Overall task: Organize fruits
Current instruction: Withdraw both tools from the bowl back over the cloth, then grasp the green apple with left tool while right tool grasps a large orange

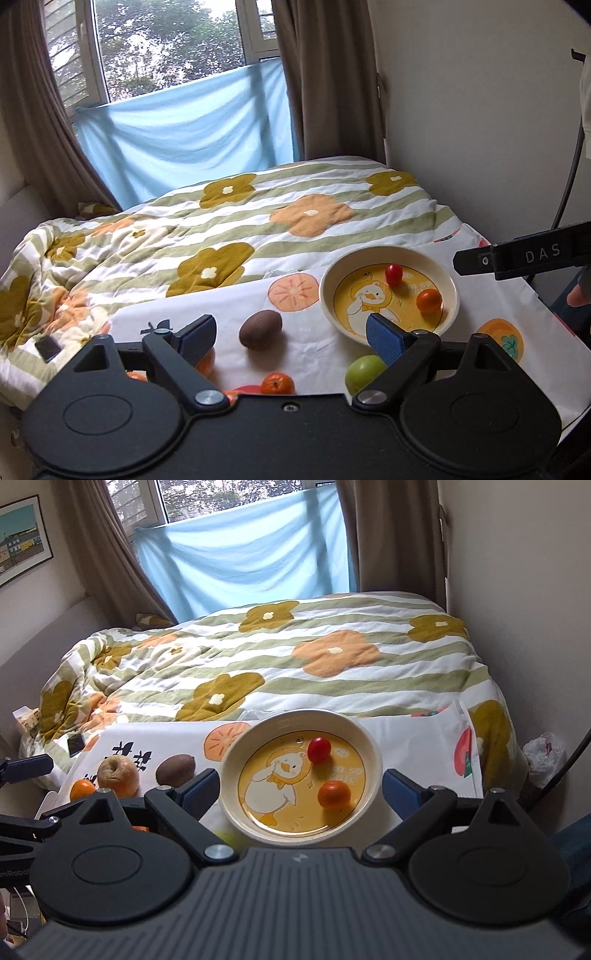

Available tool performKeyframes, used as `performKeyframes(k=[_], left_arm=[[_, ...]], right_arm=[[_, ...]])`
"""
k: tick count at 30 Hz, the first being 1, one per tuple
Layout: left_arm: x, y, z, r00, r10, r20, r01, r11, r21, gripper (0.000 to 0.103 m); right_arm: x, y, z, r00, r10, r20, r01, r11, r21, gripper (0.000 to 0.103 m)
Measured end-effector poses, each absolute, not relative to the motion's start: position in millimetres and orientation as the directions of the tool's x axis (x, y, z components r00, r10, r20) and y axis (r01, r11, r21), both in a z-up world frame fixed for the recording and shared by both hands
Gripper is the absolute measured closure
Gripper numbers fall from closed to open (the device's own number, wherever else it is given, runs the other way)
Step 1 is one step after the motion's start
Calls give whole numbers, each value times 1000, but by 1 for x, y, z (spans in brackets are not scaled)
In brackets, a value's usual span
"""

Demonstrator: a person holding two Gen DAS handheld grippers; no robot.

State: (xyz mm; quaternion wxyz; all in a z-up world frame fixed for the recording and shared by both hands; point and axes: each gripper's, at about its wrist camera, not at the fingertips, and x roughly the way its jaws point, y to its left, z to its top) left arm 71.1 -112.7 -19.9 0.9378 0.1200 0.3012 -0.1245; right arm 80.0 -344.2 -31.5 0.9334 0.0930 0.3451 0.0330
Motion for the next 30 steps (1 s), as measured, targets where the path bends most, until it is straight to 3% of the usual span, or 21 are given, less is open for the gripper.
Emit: performKeyframes(k=[14, 30], left_arm=[[50, -34, -53, 771, -46, -636, 194, 967, 165, 12], [86, 62, -111, 704, -28, -709, 238, 951, 199, 12]], right_arm=[[61, -277, -66, 727, 163, -667, -33, 979, 203, 0], [78, -169, -114, 688, 199, -698, -22, 967, 254, 0]])
